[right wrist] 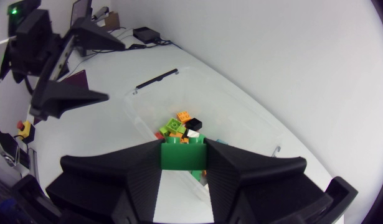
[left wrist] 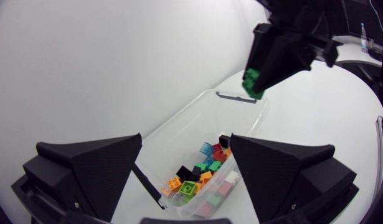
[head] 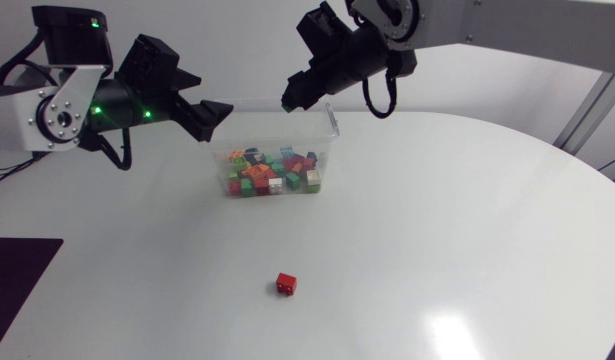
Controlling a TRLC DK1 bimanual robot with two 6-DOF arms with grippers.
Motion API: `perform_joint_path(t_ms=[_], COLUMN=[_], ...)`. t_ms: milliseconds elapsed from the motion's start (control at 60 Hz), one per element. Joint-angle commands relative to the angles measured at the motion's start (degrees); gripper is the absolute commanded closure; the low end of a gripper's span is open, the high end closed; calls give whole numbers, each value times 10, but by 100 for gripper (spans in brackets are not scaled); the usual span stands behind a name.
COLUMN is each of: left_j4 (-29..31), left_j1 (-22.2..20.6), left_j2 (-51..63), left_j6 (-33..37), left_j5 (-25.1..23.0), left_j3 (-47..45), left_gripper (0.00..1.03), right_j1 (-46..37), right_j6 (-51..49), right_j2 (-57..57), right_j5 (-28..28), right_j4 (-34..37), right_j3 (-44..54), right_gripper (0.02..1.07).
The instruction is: Place the duplo bricks in the container
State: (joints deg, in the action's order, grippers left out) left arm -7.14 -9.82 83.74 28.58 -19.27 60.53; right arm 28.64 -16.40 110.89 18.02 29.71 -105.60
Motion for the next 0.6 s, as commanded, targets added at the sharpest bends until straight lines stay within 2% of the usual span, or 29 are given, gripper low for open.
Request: perform_joint_path(t_ms=[0,200,367,400,433,517,533,583], left_j4=[12,57,87,93,97,114,119,154], left_j1=[0,-15,-53,-65,-75,-96,-100,-116], left_j2=[-33,-75,-75,-75,-75,-67,-60,-39], left_j6=[18,55,100,111,118,128,126,115], left_j5=[-10,-36,-49,-49,-49,-48,-45,-17], left_j3=[-41,-81,-117,-125,-130,-134,-132,-111], left_gripper=[4,4,4,4,4,4,4,5], right_j1=[-3,-4,-2,-1,-2,-6,-6,-9], right_j6=[21,34,43,43,43,40,38,38], right_j2=[36,98,146,162,174,204,207,206], right_j5=[4,3,-4,-12,-18,-21,-21,-29], right_j4=[-13,-36,-36,-33,-29,-4,2,6], right_j3=[-32,-97,-150,-167,-181,-219,-225,-225], right_gripper=[84,84,83,74,60,12,6,6])
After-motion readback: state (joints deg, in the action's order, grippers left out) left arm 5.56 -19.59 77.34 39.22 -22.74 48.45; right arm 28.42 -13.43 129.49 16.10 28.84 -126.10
